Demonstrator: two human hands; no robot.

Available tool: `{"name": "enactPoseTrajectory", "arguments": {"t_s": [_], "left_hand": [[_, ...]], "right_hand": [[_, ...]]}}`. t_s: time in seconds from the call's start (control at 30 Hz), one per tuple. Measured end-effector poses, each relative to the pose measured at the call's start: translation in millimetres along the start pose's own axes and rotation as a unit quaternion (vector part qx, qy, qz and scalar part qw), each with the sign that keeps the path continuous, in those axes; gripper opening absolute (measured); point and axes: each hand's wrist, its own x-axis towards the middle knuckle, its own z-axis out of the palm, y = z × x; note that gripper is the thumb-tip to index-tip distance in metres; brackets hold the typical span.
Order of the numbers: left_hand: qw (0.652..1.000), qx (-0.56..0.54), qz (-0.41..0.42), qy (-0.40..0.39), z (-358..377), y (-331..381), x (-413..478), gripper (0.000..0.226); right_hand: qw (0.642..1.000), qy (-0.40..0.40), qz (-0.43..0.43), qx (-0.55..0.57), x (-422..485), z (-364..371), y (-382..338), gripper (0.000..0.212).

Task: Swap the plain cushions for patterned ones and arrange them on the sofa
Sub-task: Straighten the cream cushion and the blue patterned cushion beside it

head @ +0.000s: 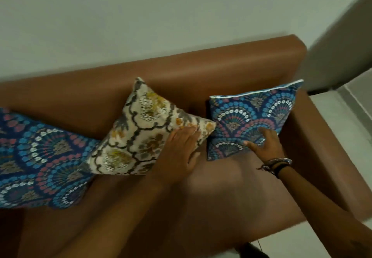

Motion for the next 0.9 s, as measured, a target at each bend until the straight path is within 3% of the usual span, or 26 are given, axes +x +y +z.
{"name": "enactPoseTrajectory", "arguments": {"t_s": [0.1, 0.2, 0.3, 0.37, 0.5, 0.6, 0.67, 0.73, 0.83, 0.9], "left_hand": [[0.991, 0.001, -0.061, -0.119, 47.5, 47.5, 78.0, 0.082], [0.974, 0.102, -0.098, -0.177, 101.8, 73.6, 162.0, 0.111], [0.943, 0.169, -0.156, -0.242, 142.2, 73.7, 222.9, 0.129], [0.929, 0.166, -0.194, -0.268, 157.4, 71.3, 240.8, 0.123], [0.940, 0.134, -0.199, -0.242, 161.4, 90.8, 251.5, 0.059], [0.952, 0.064, -0.230, -0.189, 143.8, 117.0, 237.4, 0.037], [0.956, -0.005, -0.252, -0.149, 131.8, 133.1, 221.0, 0.038], [0.950, -0.069, -0.281, -0.117, 123.7, 144.4, 202.7, 0.047], [0.904, -0.199, -0.366, -0.096, 119.4, 148.5, 178.9, 0.059], [0.878, -0.239, -0.407, -0.077, 121.1, 140.6, 167.9, 0.063]], "right_hand": [[0.993, -0.045, 0.109, 0.030, 63.0, -26.8, 83.8, 0.103], [0.984, -0.124, 0.089, 0.089, 124.0, -38.1, 143.1, 0.122], [0.971, -0.168, 0.055, 0.160, 177.7, -35.0, 155.2, 0.112], [0.959, -0.191, 0.014, 0.209, 196.3, -28.3, 154.2, 0.100], [0.939, -0.148, 0.035, 0.310, 181.5, -37.4, 150.8, 0.064], [0.946, -0.104, -0.014, 0.307, 151.7, -84.5, 147.8, 0.047], [0.955, -0.104, -0.084, 0.264, 141.4, -131.2, 144.9, 0.038], [0.959, -0.121, -0.138, 0.214, 138.1, -174.0, 134.0, 0.043], [0.966, -0.111, -0.213, 0.096, 150.6, -196.8, 105.9, 0.056], [0.951, -0.110, -0.277, 0.082, 166.2, -185.0, 88.5, 0.058]]}}
